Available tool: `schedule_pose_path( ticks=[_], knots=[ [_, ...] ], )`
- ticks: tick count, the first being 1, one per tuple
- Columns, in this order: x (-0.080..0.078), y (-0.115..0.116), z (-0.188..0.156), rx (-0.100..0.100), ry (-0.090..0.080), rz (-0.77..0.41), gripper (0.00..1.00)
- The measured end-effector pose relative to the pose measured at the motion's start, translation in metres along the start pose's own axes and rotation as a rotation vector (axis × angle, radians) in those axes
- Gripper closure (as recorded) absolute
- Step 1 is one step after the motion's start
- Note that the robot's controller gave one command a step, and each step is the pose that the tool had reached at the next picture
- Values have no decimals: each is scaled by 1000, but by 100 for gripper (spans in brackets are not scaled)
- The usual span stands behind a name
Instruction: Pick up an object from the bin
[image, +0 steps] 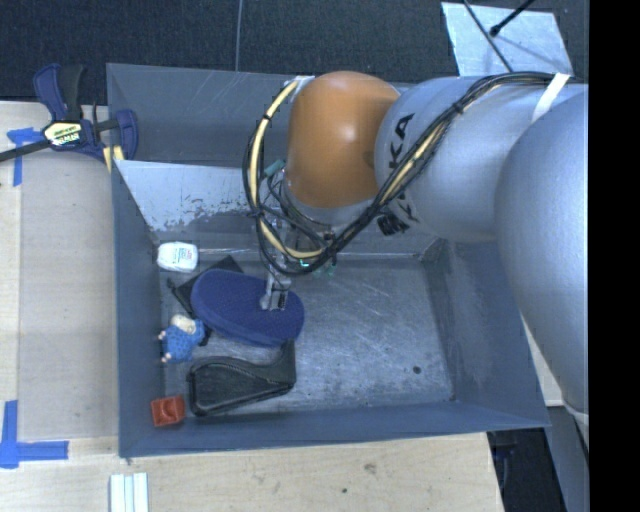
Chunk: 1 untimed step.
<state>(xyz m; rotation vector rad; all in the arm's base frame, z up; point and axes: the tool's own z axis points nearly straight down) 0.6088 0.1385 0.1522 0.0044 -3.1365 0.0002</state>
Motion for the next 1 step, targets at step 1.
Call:
schedule_pose_path(
  ticks=[1],
  knots=[
    [23, 68, 85, -1, -2, 87, 0]
  ],
)
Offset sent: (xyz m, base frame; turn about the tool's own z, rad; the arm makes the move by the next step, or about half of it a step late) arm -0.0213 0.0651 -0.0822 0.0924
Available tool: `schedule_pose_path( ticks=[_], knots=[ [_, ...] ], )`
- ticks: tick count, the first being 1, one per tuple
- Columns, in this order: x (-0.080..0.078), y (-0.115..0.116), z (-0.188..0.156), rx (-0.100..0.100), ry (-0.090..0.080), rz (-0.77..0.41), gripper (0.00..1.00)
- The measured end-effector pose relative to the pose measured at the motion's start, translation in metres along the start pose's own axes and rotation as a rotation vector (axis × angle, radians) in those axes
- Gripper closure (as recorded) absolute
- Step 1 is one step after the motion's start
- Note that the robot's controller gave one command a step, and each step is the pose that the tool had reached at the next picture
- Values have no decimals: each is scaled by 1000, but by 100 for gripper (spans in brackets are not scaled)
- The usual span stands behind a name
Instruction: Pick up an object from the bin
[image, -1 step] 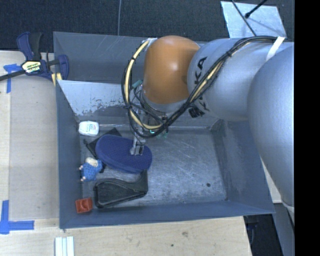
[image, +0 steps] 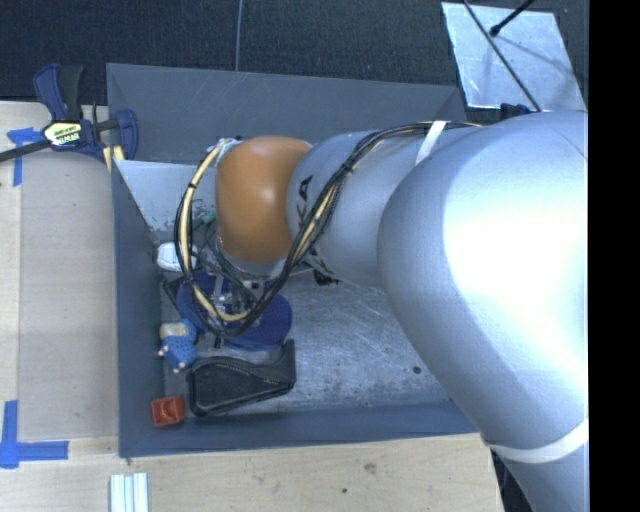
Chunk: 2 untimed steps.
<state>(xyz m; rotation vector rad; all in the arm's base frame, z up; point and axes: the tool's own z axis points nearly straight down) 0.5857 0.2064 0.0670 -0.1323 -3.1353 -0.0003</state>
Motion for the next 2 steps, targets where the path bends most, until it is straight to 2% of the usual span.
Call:
schedule_pose_path(
  ticks=[1, 2],
  knots=[
    [-4, -2, -7, -3, -7, 5, 100],
    [-8, 0, -149, -5, -14, 6, 100]
  ],
)
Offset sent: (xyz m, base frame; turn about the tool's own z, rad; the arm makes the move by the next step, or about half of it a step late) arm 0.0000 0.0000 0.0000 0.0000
